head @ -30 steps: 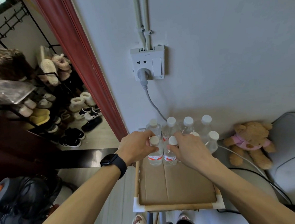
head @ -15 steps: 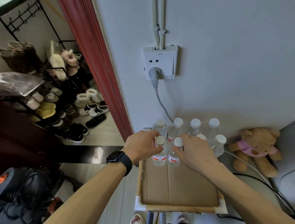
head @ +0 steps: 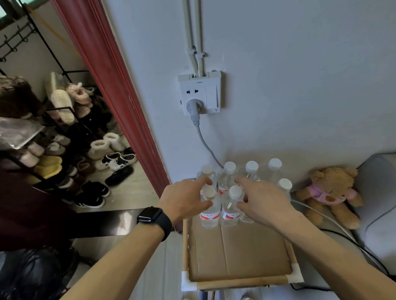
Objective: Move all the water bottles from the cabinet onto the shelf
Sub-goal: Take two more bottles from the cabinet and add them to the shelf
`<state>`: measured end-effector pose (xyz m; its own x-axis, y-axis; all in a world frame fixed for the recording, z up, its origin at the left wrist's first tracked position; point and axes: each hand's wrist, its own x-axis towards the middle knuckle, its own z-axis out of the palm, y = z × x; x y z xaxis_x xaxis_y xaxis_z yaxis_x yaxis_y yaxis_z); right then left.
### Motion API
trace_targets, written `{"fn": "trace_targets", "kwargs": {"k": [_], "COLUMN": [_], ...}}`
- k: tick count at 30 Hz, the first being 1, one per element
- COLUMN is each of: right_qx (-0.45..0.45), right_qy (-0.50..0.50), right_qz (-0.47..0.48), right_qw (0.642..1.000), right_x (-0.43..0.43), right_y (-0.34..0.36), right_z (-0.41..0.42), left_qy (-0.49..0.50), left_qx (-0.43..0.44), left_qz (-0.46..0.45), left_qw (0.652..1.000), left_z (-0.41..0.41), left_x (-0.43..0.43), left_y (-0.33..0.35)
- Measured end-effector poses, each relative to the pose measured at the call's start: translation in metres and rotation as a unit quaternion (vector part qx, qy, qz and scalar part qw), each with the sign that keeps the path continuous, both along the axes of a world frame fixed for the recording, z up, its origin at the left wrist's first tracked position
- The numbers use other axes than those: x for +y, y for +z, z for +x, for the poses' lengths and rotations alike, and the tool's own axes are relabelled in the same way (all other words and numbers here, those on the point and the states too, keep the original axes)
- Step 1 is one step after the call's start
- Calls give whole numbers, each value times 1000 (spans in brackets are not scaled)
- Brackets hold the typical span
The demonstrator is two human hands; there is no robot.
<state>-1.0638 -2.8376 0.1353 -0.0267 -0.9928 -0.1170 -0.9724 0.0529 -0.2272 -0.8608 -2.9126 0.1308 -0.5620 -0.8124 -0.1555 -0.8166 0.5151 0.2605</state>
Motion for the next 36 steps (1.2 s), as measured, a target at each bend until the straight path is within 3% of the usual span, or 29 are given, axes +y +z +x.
{"fn": "trace_targets", "kwargs": {"k": [13,20,30,33,36], "right_qx": [24,-8,-85,-90,-103], "right_qy": [35,58,202,322,450], "right_qz": [-36,2,-68,-46,-46], "right_qw": [998,998,973,941,886], "right_x": [4,3,38,54,85], "right_y": [0,2,18,27,44], "right_z": [9,-3,2,52,125], "left_qy": [1,33,261,349,445], "left_qx": [10,-26,34,0,-26], "left_qz": [-5,-19,-52,-44,-55], "left_qw": [1000,999,963,936,894], "left_z": [1,-6,28,72,130], "left_x": [9,26,139,205,284], "left_y": [0,1,8,1,10]}}
